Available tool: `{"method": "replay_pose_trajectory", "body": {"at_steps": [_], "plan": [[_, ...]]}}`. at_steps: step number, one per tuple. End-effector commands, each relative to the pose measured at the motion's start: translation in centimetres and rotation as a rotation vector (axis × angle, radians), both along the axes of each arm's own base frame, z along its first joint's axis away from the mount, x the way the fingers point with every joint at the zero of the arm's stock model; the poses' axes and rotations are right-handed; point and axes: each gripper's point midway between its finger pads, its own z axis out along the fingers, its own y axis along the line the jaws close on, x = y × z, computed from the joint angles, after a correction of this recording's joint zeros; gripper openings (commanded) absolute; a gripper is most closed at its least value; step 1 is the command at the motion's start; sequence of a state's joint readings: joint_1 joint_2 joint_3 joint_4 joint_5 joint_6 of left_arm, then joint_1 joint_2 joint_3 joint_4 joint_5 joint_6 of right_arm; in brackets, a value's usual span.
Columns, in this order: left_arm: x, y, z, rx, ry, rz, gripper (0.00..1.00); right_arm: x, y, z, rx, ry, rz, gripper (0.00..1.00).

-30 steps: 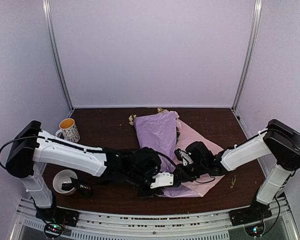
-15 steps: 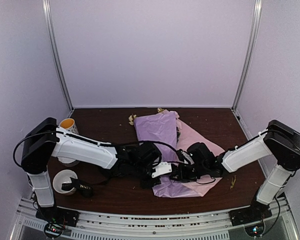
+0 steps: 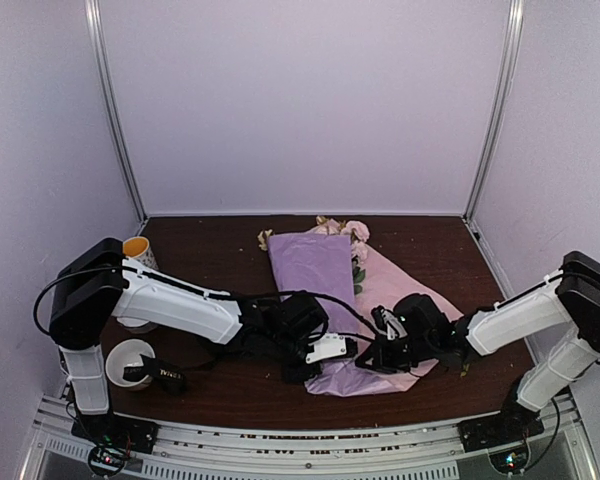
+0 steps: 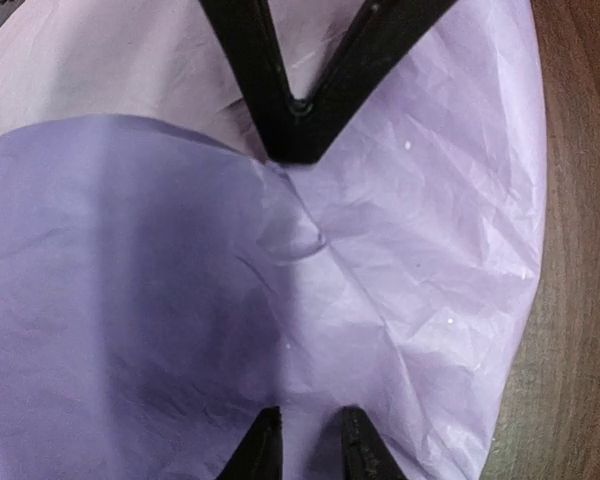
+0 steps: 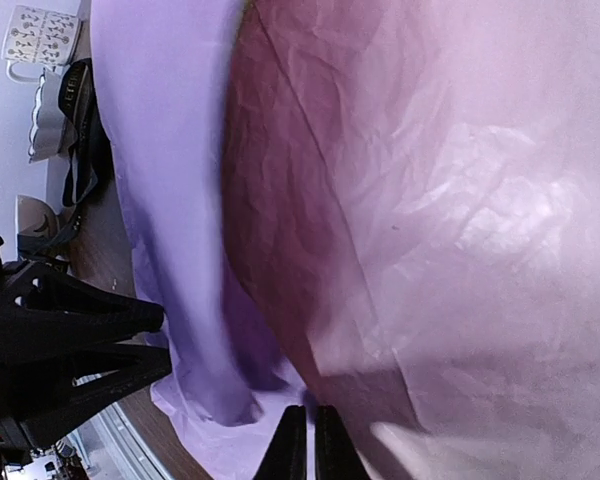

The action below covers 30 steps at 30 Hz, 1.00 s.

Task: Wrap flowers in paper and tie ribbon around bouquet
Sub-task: Press the fold line on the 2/3-folded wrapping paper.

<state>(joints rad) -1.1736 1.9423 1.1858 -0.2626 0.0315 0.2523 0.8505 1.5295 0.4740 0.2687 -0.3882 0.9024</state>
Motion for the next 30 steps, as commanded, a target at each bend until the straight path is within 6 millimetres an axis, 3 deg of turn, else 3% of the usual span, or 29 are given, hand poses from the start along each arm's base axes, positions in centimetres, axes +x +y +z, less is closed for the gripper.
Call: {"method": "replay_pose_trajectory", "body": {"at_steps": [1, 4, 8, 14, 18, 21, 24, 26, 30], "plan": [[-1.2, 2.0, -3.1, 0.097, 0.049, -0.022, 0.24, 0.3, -1.3, 0.8, -0.01, -0.023, -0.023, 0.06], [-1.2, 2.0, -3.1, 0.097, 0.048, -0.019, 0.24, 0.8, -0.9, 2.5, 0.006, -0.071, 0.029, 0.13], [-1.1, 1.9, -3.1, 0.092, 0.049, -0.013, 0.24, 2.4, 0.2, 4.5, 0.028, -0.113, 0.064, 0.32], [-1.2, 2.0, -3.1, 0.091, 0.051, -0.009, 0.24, 4.4, 1.7, 3.5, 0.004, -0.083, 0.062, 0.41], [-1.0, 2.1, -3.0, 0.09, 0.045, 0.003, 0.24, 4.2, 2.6, 2.4, 0.024, -0.031, 0.077, 0.29], [-0.9, 2.0, -2.6, 0.073, 0.04, 0.011, 0.24, 4.0, 2.1, 2.4, 0.029, -0.035, 0.056, 0.13], [-0.8, 1.7, -1.9, 0.051, 0.033, 0.019, 0.23, 3.9, 1.4, 2.5, 0.021, -0.047, 0.037, 0.06], [-0.7, 1.0, 0.5, -0.012, 0.009, 0.023, 0.23, 3.6, 1.2, 2.1, 0.012, -0.043, 0.041, 0.01], [-0.1, -0.4, 6.9, -0.174, -0.066, 0.021, 0.29, 3.2, 1.0, 1.2, 0.002, -0.021, 0.046, 0.0]]}}
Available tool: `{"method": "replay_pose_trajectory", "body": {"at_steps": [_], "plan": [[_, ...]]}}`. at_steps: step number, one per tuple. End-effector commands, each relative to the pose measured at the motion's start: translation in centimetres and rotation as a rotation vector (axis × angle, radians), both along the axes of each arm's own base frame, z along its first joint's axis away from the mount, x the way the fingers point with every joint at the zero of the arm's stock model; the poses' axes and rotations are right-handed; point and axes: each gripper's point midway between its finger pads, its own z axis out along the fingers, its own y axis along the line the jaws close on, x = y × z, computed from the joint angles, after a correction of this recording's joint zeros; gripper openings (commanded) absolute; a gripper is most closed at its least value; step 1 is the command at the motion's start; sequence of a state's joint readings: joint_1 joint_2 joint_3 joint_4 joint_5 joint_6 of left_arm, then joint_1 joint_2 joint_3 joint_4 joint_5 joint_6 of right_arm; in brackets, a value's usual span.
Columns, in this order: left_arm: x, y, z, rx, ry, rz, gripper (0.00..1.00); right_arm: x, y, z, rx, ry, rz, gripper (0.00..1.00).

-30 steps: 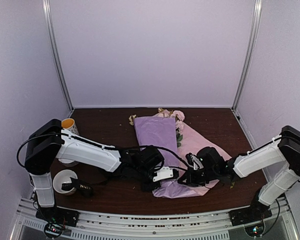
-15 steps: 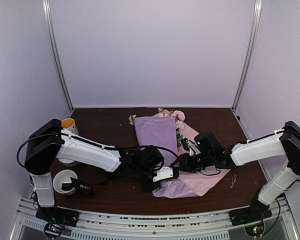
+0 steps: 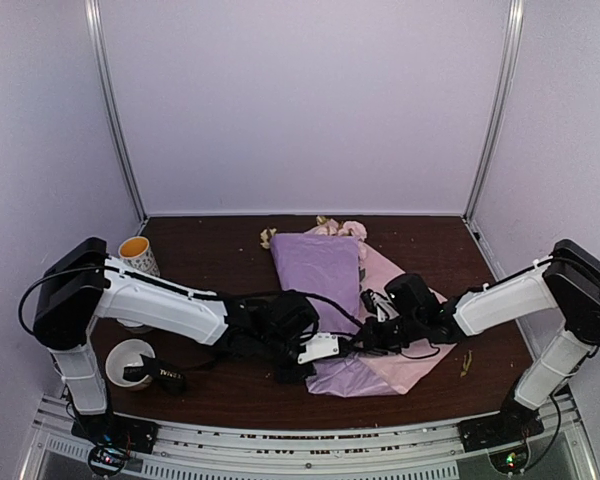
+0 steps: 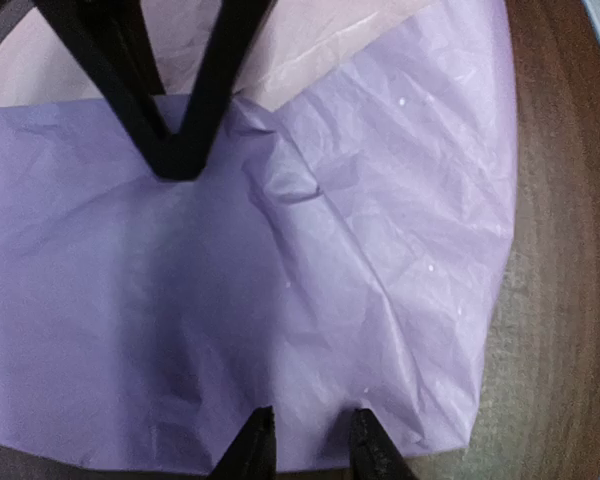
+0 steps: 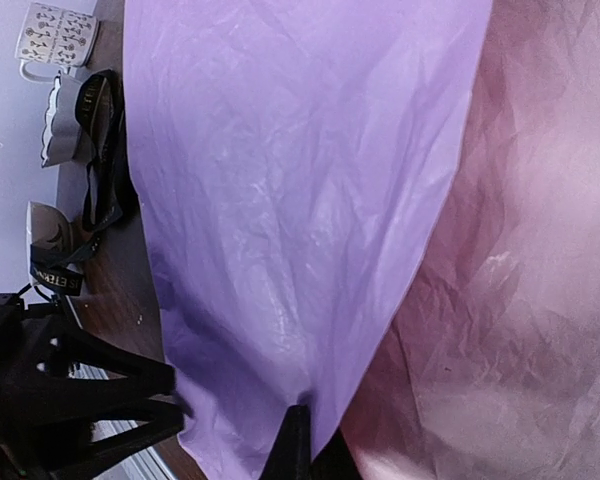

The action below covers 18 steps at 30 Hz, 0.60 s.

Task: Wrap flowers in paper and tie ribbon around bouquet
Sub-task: Press the fold line on the 2/3-folded wrapping paper.

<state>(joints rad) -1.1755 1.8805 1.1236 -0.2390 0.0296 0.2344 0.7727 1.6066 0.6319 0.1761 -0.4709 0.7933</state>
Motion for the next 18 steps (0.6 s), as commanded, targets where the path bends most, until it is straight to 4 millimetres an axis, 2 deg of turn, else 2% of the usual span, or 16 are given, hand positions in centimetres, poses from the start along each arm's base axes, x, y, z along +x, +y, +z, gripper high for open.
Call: {"method": "replay_pose_trajectory", "body": {"at_steps": [1, 2, 3, 7, 9, 13, 16, 18], "plan": [[0.6, -1.7, 7.0, -0.165, -0.076, 0.012, 0.3, -0.2, -0.3, -0.3, -0.001, 0.005, -0.009, 0.0], [0.9, -2.0, 7.7, -0.177, -0.085, 0.016, 0.31, -0.2, -0.4, -0.3, 0.001, 0.005, -0.011, 0.0], [1.2, -2.3, 7.4, -0.17, -0.088, 0.019, 0.31, -0.2, -0.4, -0.2, 0.0, 0.004, -0.011, 0.0], [2.4, -2.9, 4.0, -0.085, -0.073, 0.042, 0.3, -0.1, -0.8, -0.3, -0.013, -0.002, -0.024, 0.0], [2.2, -3.4, 2.3, -0.041, -0.037, 0.023, 0.29, -0.2, -0.9, -0.6, -0.021, 0.003, -0.027, 0.0], [1.3, -4.1, 0.4, -0.011, 0.001, -0.022, 0.29, -0.3, -1.5, -0.9, -0.059, 0.009, -0.038, 0.02], [0.6, -3.6, -0.9, 0.018, 0.029, -0.042, 0.29, -0.2, -2.9, -0.9, -0.154, -0.01, -0.049, 0.08], [0.1, -3.2, -1.7, 0.033, 0.048, -0.052, 0.27, 0.2, -4.5, -0.4, -0.249, -0.044, -0.058, 0.16]]}}
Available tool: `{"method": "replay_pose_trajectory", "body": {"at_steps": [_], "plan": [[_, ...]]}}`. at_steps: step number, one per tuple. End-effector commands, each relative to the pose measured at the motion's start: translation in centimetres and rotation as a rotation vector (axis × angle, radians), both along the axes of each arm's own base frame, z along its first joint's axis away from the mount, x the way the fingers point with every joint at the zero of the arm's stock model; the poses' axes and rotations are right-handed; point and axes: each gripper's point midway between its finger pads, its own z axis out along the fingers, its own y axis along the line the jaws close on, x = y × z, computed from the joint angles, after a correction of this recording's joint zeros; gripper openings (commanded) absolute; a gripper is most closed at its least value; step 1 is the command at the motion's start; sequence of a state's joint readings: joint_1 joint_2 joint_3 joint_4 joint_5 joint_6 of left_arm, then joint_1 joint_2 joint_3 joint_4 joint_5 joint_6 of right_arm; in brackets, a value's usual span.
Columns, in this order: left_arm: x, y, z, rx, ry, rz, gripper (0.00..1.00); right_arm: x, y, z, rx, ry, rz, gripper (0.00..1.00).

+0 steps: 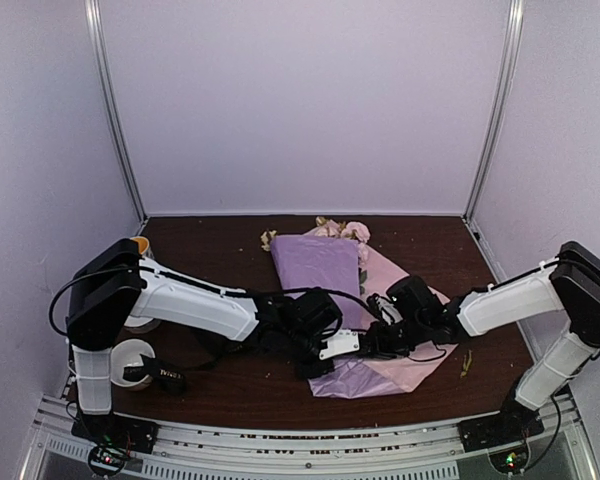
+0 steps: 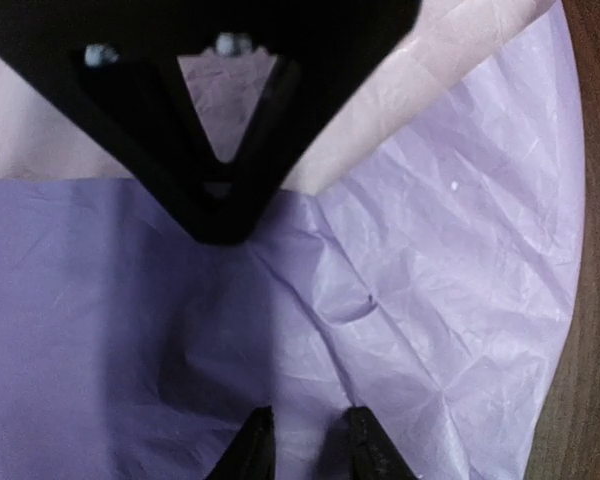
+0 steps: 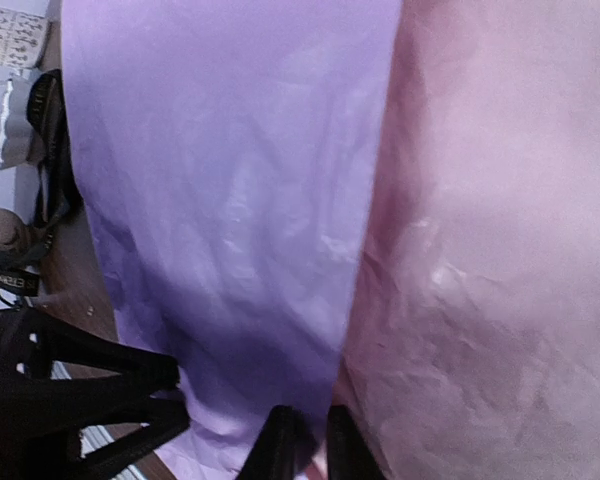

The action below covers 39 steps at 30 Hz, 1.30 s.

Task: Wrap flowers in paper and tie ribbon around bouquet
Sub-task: Press the fold line on the 2/3-folded wrapping paper.

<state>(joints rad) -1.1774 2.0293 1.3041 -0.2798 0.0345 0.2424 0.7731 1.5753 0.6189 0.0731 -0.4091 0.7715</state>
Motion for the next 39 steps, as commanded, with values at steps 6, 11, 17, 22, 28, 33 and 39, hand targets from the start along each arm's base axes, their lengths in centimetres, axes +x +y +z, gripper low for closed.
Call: {"method": "replay_pose_trajectory", "body": {"at_steps": [6, 11, 17, 22, 28, 33, 39], "plan": [[-2.2, 0.8, -1.9, 0.022, 0.095, -0.055, 0.25, 3.3, -11.4, 6.8, -0.658, -0.303, -0.063, 0.5], [-2.2, 0.6, -1.7, 0.015, 0.096, -0.052, 0.24, 5.4, -20.1, 15.8, -1.053, -0.579, -0.287, 0.98], [-2.1, 0.6, -1.7, 0.014, 0.089, -0.053, 0.24, 4.6, -24.3, 24.2, -0.977, -0.748, -0.666, 1.0], [-2.2, 0.6, -1.9, 0.013, 0.098, -0.057, 0.24, 0.3, -17.2, 19.7, -0.398, -0.424, -0.447, 0.84], [-2.5, 0.1, -1.9, 0.015, 0.116, -0.079, 0.24, -6.1, -15.8, 10.3, -0.071, -0.071, -0.59, 0.6], [-2.3, 0.1, -2.3, 0.022, 0.115, -0.071, 0.24, -8.1, -15.5, 5.8, -0.094, 0.06, -0.599, 0.54], [-2.4, 0.1, -2.4, 0.023, 0.119, -0.065, 0.24, -9.3, -11.8, 4.6, -0.098, 0.131, -0.511, 0.58]]}}
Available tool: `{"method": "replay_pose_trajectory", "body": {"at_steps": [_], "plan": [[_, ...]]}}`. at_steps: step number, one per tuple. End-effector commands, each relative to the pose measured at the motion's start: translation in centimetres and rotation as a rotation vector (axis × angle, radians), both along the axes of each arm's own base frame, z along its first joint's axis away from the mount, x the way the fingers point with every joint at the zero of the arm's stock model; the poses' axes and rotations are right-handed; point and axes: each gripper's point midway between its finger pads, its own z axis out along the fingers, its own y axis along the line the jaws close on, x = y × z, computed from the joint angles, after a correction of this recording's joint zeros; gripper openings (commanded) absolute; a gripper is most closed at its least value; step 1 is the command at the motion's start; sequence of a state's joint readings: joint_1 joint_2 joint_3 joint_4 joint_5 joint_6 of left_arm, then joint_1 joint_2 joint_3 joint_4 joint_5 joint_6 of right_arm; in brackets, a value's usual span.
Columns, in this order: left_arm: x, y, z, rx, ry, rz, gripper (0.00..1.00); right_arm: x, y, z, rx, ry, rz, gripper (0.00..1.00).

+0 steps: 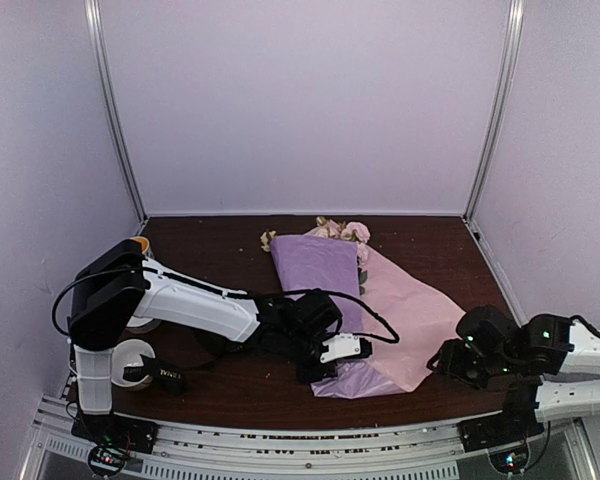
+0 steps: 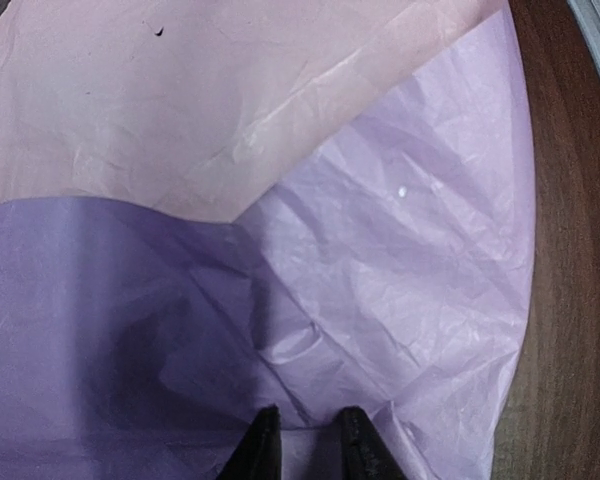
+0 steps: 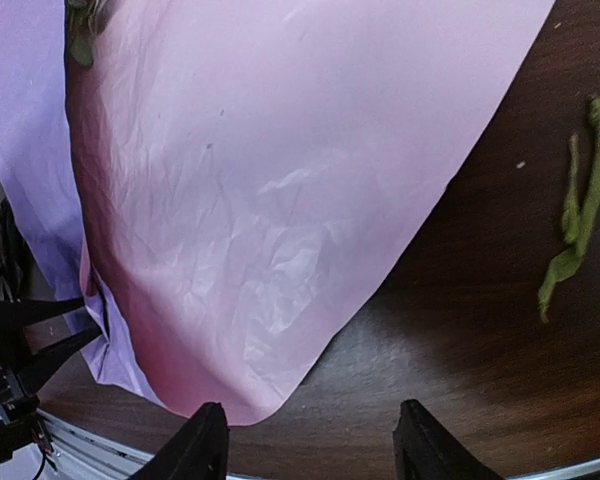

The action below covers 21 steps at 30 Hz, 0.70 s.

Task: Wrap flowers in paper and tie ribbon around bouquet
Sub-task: Press the fold line on the 2/3-folded wrapping paper.

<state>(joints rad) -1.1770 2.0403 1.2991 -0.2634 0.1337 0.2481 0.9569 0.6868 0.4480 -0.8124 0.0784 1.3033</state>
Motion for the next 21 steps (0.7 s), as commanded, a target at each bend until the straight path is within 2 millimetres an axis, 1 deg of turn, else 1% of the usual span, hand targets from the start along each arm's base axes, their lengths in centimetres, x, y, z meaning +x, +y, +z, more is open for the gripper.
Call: {"method": "replay_pose_trajectory", "body": {"at_steps": [1, 2, 4, 6, 7, 8, 9, 11, 13, 14, 17, 19, 21], "plan": [[-0.8, 0.8, -2.1, 0.058, 0.044, -0.011, 0.24, -0.7, 4.6, -0.1, 0.126, 0.069, 0.038, 0.57], [-0.8, 0.8, -2.1, 0.059, 0.043, -0.013, 0.24, -1.1, 5.4, -0.4, 0.127, 0.093, 0.07, 0.56], [-0.8, 0.9, -2.1, 0.061, 0.044, -0.014, 0.24, -2.1, 6.3, -1.0, 0.075, 0.135, 0.148, 0.55], [-0.9, 0.9, -2.2, 0.063, 0.044, -0.014, 0.24, -2.9, 7.0, -1.0, -0.003, 0.161, 0.228, 0.58], [-0.9, 0.9, -2.2, 0.064, 0.046, -0.012, 0.24, -3.3, 7.3, -1.0, -0.034, 0.172, 0.261, 0.62], [-0.8, 0.9, -2.2, 0.062, 0.046, -0.009, 0.24, -3.7, 7.6, -1.0, -0.067, 0.188, 0.284, 0.7], [-0.8, 1.0, -2.3, 0.063, 0.045, -0.008, 0.24, -4.0, 7.8, -1.3, -0.092, 0.206, 0.291, 0.76], [-0.8, 0.9, -2.2, 0.061, 0.044, -0.008, 0.24, -4.3, 8.1, -2.0, -0.121, 0.237, 0.298, 0.85], [-0.8, 0.9, -2.2, 0.059, 0.046, -0.008, 0.24, -4.2, 8.6, -2.4, -0.117, 0.244, 0.291, 0.95], [-0.8, 0.9, -2.2, 0.06, 0.048, -0.007, 0.24, -3.9, 8.7, -2.5, -0.11, 0.239, 0.28, 0.97], [-0.8, 0.9, -2.2, 0.06, 0.047, -0.006, 0.24, -3.0, 8.6, -3.0, -0.106, 0.235, 0.228, 0.96], [-0.8, 0.9, -2.2, 0.06, 0.047, -0.009, 0.24, -2.2, 8.0, -3.6, -0.095, 0.244, 0.156, 0.91], [-0.9, 0.9, -2.3, 0.062, 0.05, -0.009, 0.24, -1.4, 7.8, -4.0, -0.047, 0.245, 0.075, 0.88]]}}
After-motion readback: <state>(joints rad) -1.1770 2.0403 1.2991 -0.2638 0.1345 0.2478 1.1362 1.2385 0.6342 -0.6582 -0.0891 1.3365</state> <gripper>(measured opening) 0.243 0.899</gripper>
